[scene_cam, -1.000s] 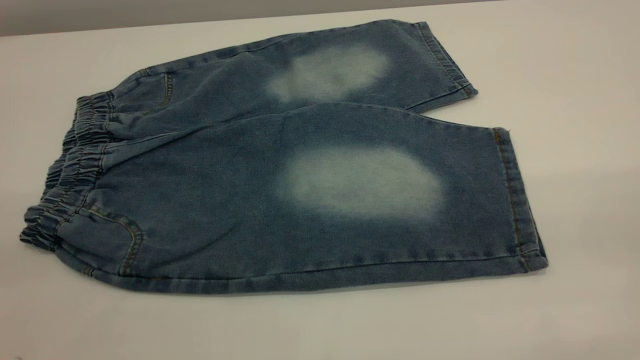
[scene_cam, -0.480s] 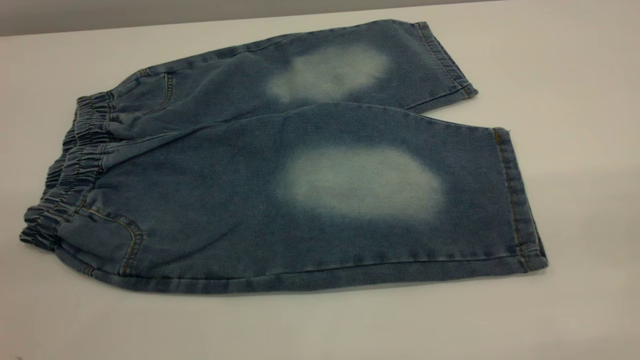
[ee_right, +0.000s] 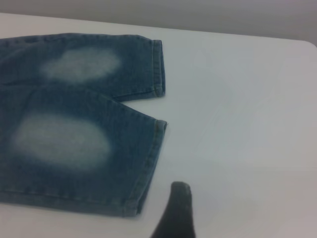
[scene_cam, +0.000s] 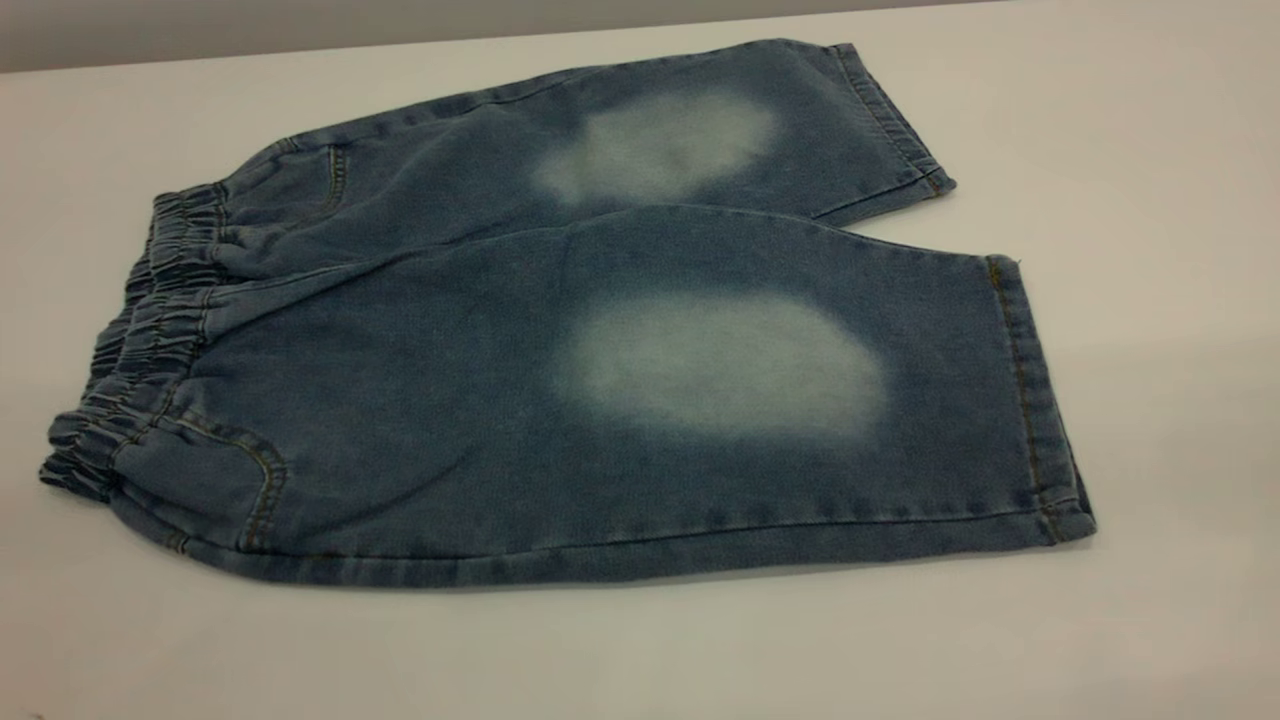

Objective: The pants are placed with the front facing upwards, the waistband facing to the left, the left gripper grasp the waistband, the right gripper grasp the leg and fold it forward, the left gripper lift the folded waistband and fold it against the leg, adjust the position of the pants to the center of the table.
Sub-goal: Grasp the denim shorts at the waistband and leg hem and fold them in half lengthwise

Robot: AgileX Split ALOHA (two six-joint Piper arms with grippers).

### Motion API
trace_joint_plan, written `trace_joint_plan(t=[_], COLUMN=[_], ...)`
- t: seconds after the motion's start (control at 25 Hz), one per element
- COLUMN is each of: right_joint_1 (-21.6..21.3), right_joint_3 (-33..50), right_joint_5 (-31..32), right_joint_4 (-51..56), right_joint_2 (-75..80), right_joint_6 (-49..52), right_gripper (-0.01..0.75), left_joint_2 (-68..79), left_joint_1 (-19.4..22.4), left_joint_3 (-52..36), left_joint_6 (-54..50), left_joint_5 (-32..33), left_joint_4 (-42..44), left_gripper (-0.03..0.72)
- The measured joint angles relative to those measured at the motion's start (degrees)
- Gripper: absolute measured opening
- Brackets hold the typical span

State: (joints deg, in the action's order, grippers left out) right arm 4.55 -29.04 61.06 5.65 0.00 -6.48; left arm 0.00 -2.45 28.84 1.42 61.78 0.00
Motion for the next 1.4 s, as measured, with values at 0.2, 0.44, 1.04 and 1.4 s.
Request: trace_joint_plan(t=[0.2, 0.44, 1.04, 1.4], right_joint_1=[0.12, 0.12, 0.12, 0.12], right_joint_3=[0.00, 0.00, -0.81, -7.64], right_joint_5=[0.00, 0.00, -0.24, -2.20], right_joint_4=[0.08, 0.35, 0.42, 5.19], right_joint_2=[0.00, 0.00, 0.00, 10.02], right_joint_6=[0.00, 0.00, 0.01, 1.80], right_gripper=[0.584, 0.584, 0.584, 0.584], left_joint_2=[0.00, 0.00, 0.09, 14.26], left_joint_1=[0.00, 0.00, 0.00, 0.00], left_joint_3=[0.00, 0.00, 0.40, 7.23], left_joint_6=[-0.05, -0.05, -0.28, -0.21], left_joint_5=[0.00, 0.00, -0.24, -8.73], left_joint_4=[0.00, 0.00, 1.10, 1.05], left_gripper=[0.475, 0.475, 0.475, 0.475])
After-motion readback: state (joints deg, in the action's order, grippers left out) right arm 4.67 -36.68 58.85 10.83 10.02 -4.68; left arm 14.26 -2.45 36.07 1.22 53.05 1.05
